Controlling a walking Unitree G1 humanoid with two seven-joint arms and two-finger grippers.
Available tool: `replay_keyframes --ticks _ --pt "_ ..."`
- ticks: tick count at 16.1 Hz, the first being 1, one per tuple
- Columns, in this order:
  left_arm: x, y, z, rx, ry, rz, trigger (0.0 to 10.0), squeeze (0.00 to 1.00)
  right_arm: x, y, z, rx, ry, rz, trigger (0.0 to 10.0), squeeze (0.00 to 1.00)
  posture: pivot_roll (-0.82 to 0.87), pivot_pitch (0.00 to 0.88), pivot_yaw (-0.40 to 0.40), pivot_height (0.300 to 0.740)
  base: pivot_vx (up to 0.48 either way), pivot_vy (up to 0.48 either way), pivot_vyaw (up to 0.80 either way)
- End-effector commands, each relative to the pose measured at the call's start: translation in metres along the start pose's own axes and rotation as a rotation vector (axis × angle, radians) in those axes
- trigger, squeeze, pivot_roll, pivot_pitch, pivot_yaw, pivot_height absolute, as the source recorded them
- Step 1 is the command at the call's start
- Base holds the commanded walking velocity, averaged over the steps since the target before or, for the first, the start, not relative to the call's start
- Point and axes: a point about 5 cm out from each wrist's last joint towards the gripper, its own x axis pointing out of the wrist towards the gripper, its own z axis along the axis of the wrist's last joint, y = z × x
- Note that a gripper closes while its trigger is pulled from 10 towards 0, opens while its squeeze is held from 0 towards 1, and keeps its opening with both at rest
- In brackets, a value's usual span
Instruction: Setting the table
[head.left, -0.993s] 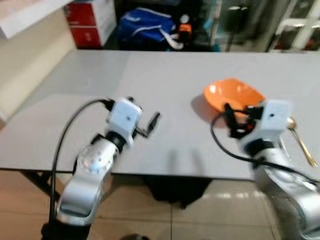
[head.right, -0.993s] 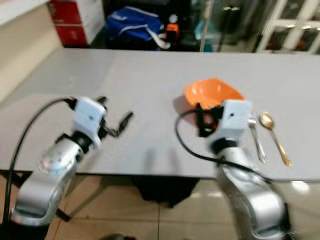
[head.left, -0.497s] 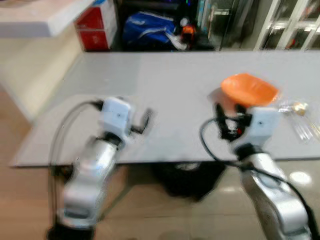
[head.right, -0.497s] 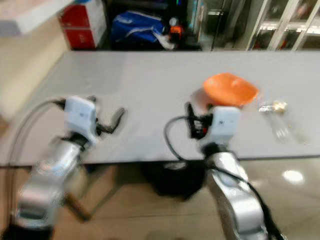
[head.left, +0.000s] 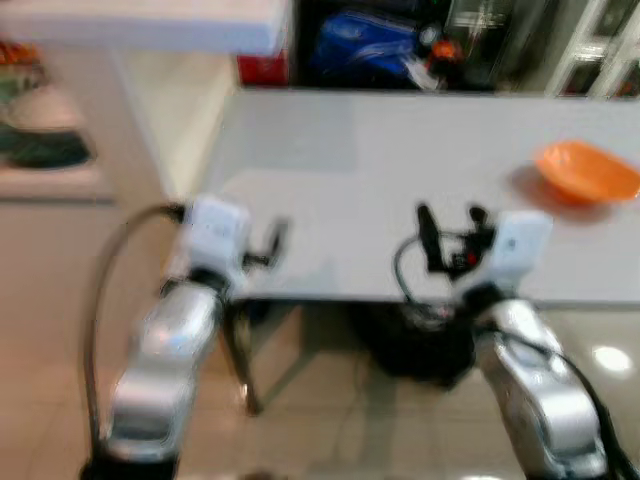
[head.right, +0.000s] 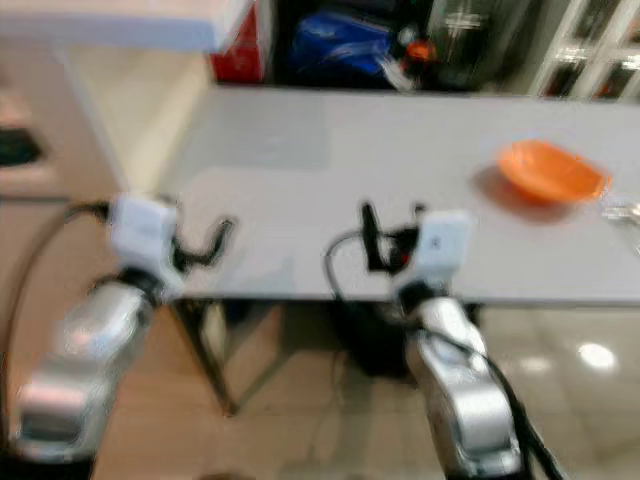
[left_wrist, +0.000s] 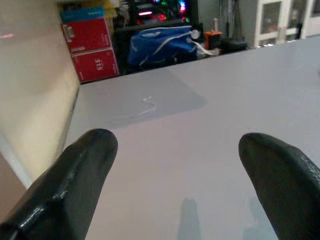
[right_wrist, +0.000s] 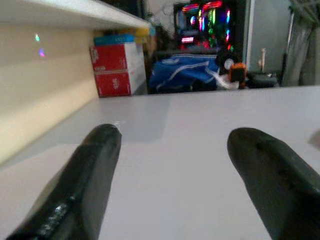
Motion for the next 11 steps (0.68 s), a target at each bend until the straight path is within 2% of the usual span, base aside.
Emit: replay_keyframes --ticks 1,2,3,4,5,8,11 --pt "0.003 0.005 0.004 0.026 -0.012 0.023 10.0 1.0 0.002 0.003 0.005 0.012 -0.012 0.017 10.0 1.0 0.04 0.024 -0.018 0.74 0.0 0.48 0.0" --pt "0.004 0.003 0.006 0.025 -0.016 0.004 10.0 1.0 0.003 0.003 0.004 0.002 -0.005 0.01 10.0 1.0 0.04 0.024 -0.018 0.74 0.0 0.48 0.0" --pt "0.004 0.001 0.006 0.026 -0.018 -0.01 10.0 0.67 0.004 0.002 0.004 -0.008 0.0 0.0 10.0 1.0 0.03 0.02 -0.008 0.74 0.0 0.48 0.0" --pt "0.005 -0.001 0.007 0.03 -0.02 -0.022 10.0 0.0 0.005 0.001 0.003 -0.023 0.007 -0.018 10.0 0.72 0.03 0.02 -0.008 0.74 0.0 0.48 0.0" --pt "0.006 -0.001 0.008 0.033 -0.022 -0.021 10.0 0.0 0.005 0.001 0.002 -0.026 0.012 -0.028 10.0 0.0 0.02 0.021 -0.002 0.74 0.0 0.48 0.0" --pt "0.014 0.001 0.012 0.05 -0.036 -0.003 10.0 0.0 0.005 -0.001 0.001 0.008 0.02 -0.051 10.0 0.0 0.03 0.022 0.001 0.74 0.0 0.48 0.0" --pt "0.015 0.003 0.015 0.054 -0.046 0.008 10.0 0.0 0.009 0.002 0.0 0.0 0.022 -0.047 10.0 0.0 0.04 0.02 -0.003 0.74 0.0 0.48 0.0"
